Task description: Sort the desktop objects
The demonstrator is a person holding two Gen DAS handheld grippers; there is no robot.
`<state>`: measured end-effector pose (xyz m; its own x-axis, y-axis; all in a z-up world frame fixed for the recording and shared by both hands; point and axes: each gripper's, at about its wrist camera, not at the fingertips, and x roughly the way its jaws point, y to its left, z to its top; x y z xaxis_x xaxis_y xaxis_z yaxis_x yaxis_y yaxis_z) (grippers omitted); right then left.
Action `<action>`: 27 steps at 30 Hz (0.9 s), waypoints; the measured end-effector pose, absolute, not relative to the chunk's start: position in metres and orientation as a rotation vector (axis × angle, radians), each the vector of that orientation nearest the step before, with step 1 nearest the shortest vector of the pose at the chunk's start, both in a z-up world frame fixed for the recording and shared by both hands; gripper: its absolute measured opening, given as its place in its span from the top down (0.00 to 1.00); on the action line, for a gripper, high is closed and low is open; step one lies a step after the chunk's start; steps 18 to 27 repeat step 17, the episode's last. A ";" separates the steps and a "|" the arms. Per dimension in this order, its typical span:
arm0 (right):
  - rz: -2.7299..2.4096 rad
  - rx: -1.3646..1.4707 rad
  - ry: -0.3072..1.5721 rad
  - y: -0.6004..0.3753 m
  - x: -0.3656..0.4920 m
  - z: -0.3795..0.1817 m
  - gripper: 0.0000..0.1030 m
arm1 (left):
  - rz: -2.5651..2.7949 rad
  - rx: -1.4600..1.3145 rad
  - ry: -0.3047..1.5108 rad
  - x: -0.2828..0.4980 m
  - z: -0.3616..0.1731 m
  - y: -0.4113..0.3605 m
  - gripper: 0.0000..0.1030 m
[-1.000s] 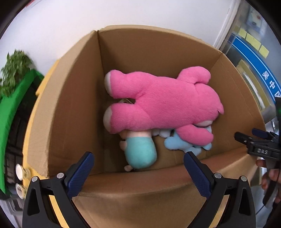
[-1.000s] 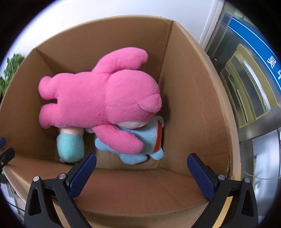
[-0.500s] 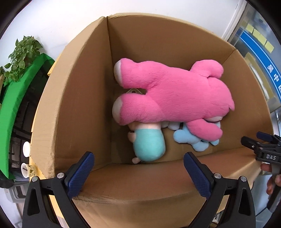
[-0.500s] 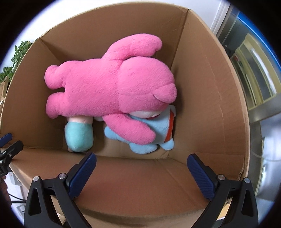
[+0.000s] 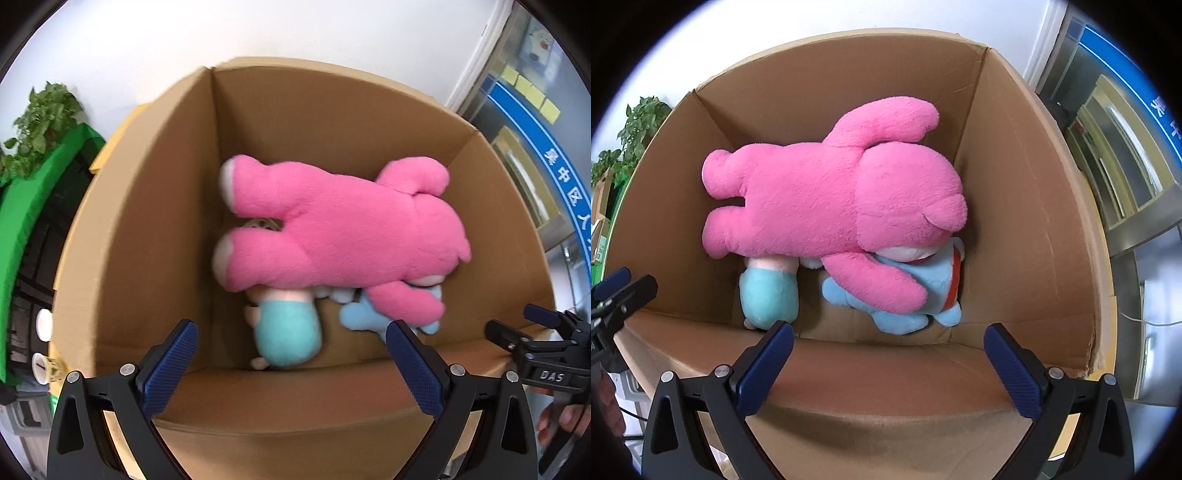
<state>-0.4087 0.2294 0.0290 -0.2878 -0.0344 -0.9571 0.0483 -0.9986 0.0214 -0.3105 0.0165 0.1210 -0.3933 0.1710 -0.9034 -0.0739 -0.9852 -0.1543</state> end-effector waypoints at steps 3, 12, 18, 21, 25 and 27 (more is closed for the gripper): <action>-2.491 1.841 0.015 0.231 -0.410 0.030 0.00 | 2.512 -1.638 -0.102 -0.311 0.117 0.024 0.00; -2.499 1.840 0.006 0.220 -0.383 0.032 0.00 | 2.522 -1.685 -0.089 -0.303 0.112 0.026 0.00; -2.490 1.838 0.000 0.216 -0.380 0.030 0.00 | 2.589 -1.694 -0.034 -0.286 0.114 0.014 0.00; -2.490 1.838 0.000 0.216 -0.380 0.030 0.00 | 2.589 -1.694 -0.034 -0.286 0.114 0.014 0.00; -2.490 1.838 0.000 0.216 -0.380 0.030 0.00 | 2.589 -1.694 -0.034 -0.286 0.114 0.014 0.00; -2.490 1.838 0.000 0.216 -0.380 0.030 0.00 | 2.589 -1.694 -0.034 -0.286 0.114 0.014 0.00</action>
